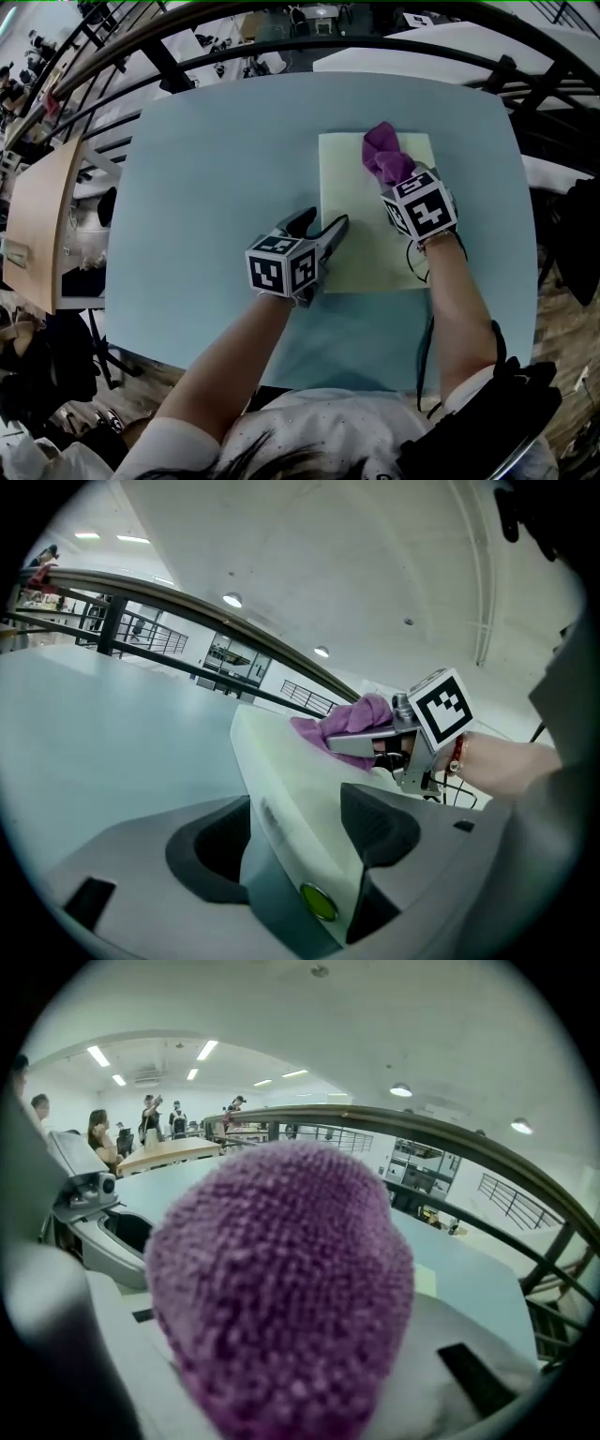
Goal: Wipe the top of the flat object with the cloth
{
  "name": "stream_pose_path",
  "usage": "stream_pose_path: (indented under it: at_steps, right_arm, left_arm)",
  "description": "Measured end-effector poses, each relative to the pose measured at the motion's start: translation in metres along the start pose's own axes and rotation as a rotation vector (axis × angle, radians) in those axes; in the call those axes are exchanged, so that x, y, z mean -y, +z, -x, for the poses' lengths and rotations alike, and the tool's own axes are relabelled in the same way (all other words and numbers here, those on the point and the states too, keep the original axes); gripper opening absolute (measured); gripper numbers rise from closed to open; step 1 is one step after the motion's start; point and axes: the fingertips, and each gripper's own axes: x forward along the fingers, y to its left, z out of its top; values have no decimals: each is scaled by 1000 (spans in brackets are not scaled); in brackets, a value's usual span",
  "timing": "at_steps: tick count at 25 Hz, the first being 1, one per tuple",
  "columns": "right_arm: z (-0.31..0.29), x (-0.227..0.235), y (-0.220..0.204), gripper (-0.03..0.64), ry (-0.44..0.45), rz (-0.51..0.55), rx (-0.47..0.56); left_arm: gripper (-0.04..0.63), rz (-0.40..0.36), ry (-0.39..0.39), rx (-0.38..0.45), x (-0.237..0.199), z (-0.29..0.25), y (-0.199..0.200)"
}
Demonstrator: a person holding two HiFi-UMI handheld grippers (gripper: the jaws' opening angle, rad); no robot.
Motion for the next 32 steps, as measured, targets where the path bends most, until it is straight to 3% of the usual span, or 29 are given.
stream_pose_path:
  at_steps: [12,21,24,27,29,32]
  right_arm:
    - [38,75,-46,32,-137,-133,-33]
    - [48,91,-53,32,-108,-270,-45]
    - [59,73,-13,34,-27,-298,98]
    - [64,11,44,34,177,-268,257]
    - [56,-36,66,34,284,-225,266]
    - [23,-94,67,32,348,-106,158]
  left_arm:
    - [296,0,-1,6,1,0,2]
    - [296,-10,7,23,1,2,2]
    - [296,-5,3,19,1,2,3]
    - [296,-3,2,16,1,1,3]
    - [296,-2,0,13,1,2,2]
    - [296,-2,0,13,0,3,2]
